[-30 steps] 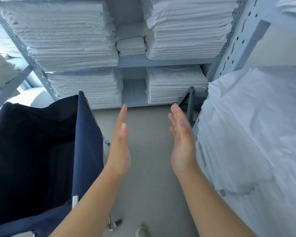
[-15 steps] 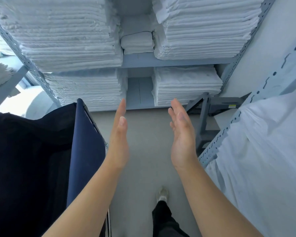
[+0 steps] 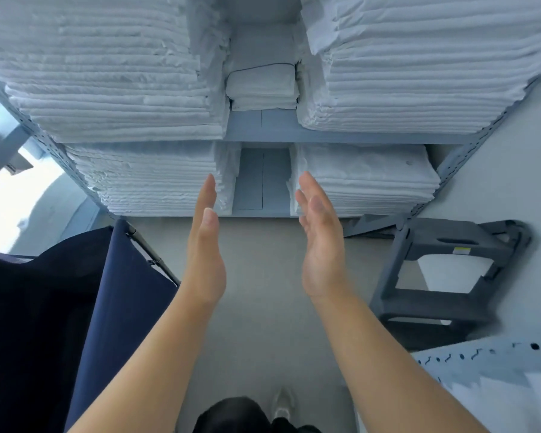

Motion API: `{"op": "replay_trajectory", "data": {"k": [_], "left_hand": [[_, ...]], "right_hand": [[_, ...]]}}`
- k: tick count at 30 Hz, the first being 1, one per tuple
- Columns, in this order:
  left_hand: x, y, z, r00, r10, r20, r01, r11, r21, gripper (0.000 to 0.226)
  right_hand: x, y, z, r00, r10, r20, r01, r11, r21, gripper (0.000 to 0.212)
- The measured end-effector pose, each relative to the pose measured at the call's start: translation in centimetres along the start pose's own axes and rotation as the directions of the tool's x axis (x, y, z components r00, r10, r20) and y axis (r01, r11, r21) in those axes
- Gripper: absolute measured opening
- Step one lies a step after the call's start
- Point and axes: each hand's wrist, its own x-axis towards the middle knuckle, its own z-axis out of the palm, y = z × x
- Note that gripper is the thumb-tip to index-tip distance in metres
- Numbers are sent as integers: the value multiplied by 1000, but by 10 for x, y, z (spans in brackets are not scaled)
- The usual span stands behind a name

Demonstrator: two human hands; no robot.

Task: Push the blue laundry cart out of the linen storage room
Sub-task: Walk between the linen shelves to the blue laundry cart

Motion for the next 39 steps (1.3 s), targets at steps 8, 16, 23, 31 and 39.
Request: {"op": "replay_trajectory", "data": {"k": [8, 16, 23, 31, 39], "left_hand": [[119, -26, -4, 997, -49, -62, 48, 999, -3, 51], [242, -44, -37, 996, -35, -81, 35, 999, -3, 65], [324, -49, -87, 983, -55, -175, 55, 998, -5, 41], [370, -60, -145, 913, 15, -408, 1, 999, 39, 64], [401, -79, -197, 679, 25, -734, 30, 998, 61, 71]], "right_hand": [[125, 21, 22, 999, 30, 36, -29, 1000, -5, 58], [248, 37, 75, 996, 43, 74, -41, 999, -26, 64], [329, 54, 142, 978, 20, 206, -17, 1000, -19, 65], [393, 83, 225, 869, 46, 493, -55, 998, 4, 72], [454, 117, 308, 611, 140, 779, -169, 985, -45, 72]]}}
